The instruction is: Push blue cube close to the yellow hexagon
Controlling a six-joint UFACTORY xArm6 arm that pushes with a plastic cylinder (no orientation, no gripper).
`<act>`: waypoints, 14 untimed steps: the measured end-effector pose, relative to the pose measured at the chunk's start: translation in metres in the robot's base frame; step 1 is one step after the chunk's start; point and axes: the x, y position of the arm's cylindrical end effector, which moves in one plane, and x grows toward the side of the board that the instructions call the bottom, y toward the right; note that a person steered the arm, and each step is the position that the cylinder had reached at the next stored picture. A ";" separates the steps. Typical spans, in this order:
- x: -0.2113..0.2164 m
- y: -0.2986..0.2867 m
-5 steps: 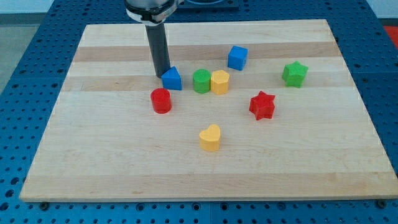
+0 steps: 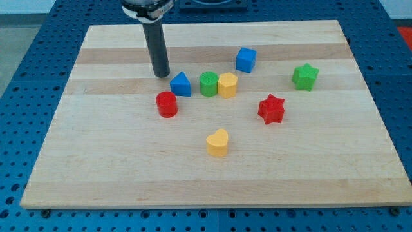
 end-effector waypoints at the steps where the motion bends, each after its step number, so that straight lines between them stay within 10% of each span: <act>1: -0.026 0.001; 6: -0.009 -0.034; 8: -0.077 0.069; 14: -0.085 0.290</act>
